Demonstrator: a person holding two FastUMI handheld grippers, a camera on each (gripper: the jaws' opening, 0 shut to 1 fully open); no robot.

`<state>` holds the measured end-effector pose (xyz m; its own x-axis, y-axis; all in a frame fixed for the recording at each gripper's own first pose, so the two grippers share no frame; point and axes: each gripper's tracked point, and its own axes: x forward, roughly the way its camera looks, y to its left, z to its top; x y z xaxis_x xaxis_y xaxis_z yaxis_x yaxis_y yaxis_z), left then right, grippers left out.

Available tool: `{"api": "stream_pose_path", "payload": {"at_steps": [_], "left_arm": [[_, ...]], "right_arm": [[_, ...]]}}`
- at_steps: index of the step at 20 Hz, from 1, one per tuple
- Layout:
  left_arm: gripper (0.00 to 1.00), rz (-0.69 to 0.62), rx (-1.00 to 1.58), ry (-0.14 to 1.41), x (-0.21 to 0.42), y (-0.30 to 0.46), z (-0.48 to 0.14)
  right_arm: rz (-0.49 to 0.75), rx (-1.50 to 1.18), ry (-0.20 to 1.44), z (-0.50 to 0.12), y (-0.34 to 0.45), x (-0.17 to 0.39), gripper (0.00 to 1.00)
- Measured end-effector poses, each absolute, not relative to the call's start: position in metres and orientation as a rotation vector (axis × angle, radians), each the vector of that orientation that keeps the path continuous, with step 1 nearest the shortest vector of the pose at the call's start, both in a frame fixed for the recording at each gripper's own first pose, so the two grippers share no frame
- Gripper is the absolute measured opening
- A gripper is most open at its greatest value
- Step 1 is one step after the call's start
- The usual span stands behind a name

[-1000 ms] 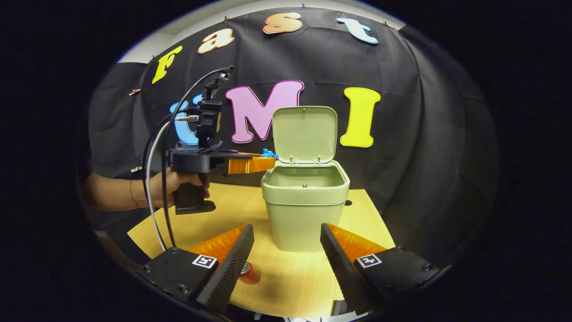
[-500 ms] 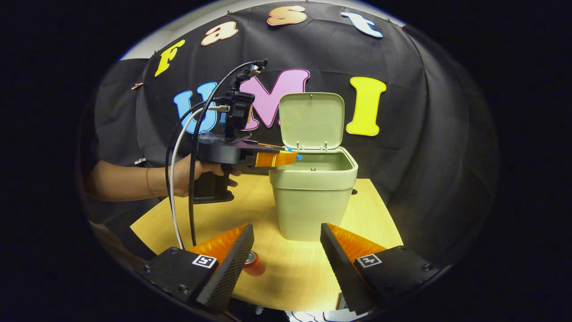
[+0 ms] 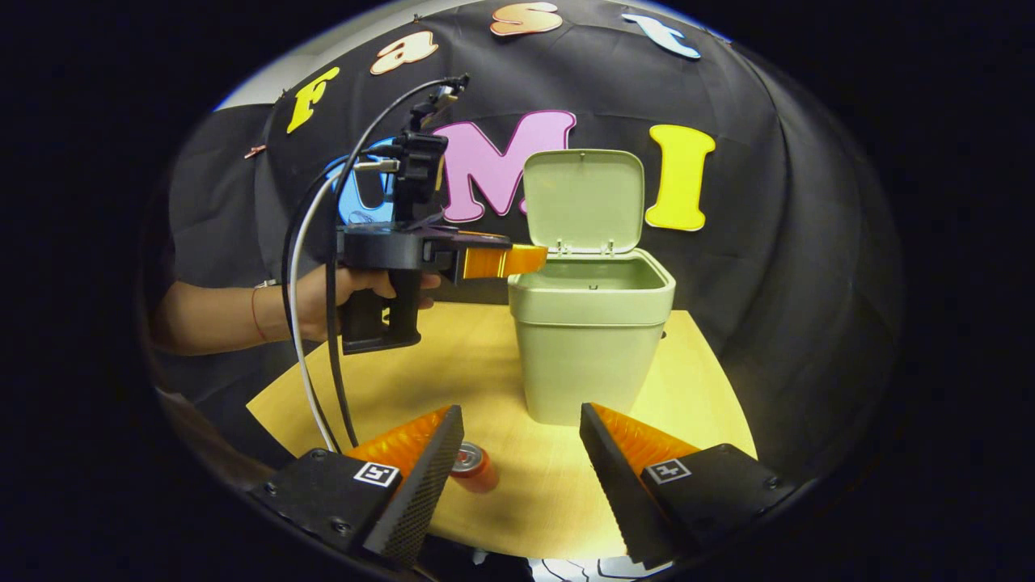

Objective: Press the lid of the desktop garbage bin to open it, pick up the crumpled paper on the desktop and throw it into the bin, then pick up the pop can on the desktop and drop it into the bin, and finally close the garbage bin lid.

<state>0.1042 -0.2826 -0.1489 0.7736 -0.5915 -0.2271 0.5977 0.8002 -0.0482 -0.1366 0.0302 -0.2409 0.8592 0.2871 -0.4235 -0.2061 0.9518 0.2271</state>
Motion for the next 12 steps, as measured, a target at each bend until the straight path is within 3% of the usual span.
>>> {"api": "stream_pose_path", "payload": {"at_steps": [12], "left_arm": [[0.94,-0.432,0.005,0.247,0.051,-0.158,-0.145]], "right_arm": [[0.494,0.05,0.642,-0.313,0.107,-0.142,0.99]]}}
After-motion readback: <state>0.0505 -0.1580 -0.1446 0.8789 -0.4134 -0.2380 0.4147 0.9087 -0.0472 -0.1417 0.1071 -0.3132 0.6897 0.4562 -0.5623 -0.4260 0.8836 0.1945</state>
